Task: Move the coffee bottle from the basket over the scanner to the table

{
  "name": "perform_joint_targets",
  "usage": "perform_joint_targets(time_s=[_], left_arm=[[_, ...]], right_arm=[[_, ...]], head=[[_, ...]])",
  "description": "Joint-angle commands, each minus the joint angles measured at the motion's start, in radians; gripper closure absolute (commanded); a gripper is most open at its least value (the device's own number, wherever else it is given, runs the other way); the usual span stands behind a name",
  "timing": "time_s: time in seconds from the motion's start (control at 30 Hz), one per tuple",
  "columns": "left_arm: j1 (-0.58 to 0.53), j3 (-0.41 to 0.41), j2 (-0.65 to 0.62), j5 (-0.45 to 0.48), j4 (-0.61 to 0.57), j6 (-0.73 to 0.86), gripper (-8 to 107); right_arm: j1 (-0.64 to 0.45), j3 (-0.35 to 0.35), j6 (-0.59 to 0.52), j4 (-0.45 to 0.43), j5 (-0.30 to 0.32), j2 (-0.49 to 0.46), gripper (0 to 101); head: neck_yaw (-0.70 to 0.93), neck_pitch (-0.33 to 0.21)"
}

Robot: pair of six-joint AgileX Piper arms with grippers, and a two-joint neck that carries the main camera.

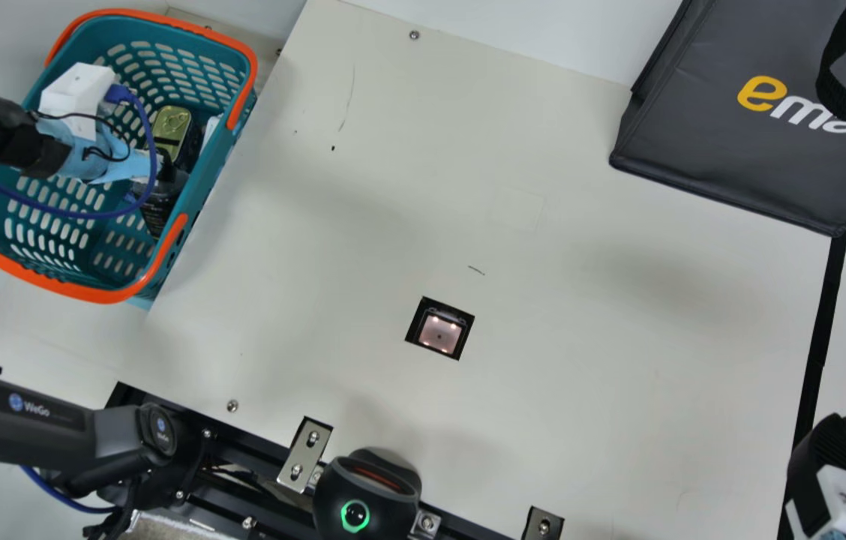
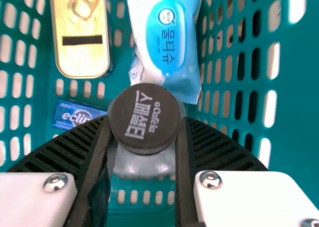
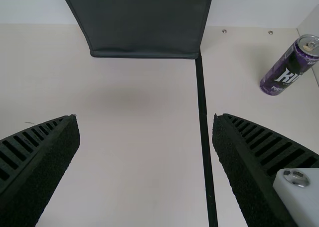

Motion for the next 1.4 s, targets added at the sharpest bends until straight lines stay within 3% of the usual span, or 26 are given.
perform_joint_targets(time_s=[0.0,0.4,1.37], left_arm=[[0.005,0.004,-0.028,0.005,-0.015,0.003,107],[0.035,-0.023,-0.16,0.059,-0.078,-0.032,107],[-0.066,-0.306,-0.326,0.228,-0.056,-0.247,107]], right_arm=[[0.0,0.0,0.0,0.0,0.0,0.0,6],[0.0,0.0,0.0,0.0,-0.001,0.0,6],[0.0,0.0,0.0,0.0,-0.001,0.0,6]], head=[[0.004,-0.03],[0.004,-0.03],[0.004,-0.03]])
